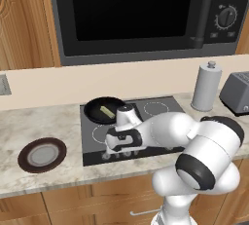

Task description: Pick up the butter stick and place it in the pan. Then turn on the burner for the pan.

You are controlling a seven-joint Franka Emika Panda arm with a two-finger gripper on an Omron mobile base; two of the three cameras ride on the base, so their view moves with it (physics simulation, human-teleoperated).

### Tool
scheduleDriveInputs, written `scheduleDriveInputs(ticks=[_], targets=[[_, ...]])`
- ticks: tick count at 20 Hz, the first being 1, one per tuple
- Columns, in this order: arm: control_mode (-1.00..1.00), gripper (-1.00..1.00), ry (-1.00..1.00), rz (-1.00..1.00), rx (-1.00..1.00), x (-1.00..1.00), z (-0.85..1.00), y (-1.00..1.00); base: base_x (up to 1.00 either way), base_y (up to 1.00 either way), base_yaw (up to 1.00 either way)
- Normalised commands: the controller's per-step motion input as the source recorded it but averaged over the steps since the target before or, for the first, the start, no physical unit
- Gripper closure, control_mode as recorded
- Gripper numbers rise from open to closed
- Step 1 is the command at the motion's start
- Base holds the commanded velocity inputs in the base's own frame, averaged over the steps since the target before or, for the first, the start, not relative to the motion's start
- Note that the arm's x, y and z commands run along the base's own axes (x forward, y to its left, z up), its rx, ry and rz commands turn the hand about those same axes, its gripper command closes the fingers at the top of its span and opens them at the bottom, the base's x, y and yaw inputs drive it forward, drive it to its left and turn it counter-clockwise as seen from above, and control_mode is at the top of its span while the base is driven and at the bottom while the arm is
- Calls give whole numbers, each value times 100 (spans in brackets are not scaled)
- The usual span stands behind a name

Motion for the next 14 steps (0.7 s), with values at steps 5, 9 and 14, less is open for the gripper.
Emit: scheduleDriveInputs(ticks=[5, 9, 14], targets=[[-100, -100, 0, 0, 0, 1, -9, -17, 0, 0, 0], [-100, -100, 0, 0, 0, 0, -19, -4, 0, 0, 0], [-100, 100, -1, 0, 0, 2, -25, 0, 0, 0, 0]])
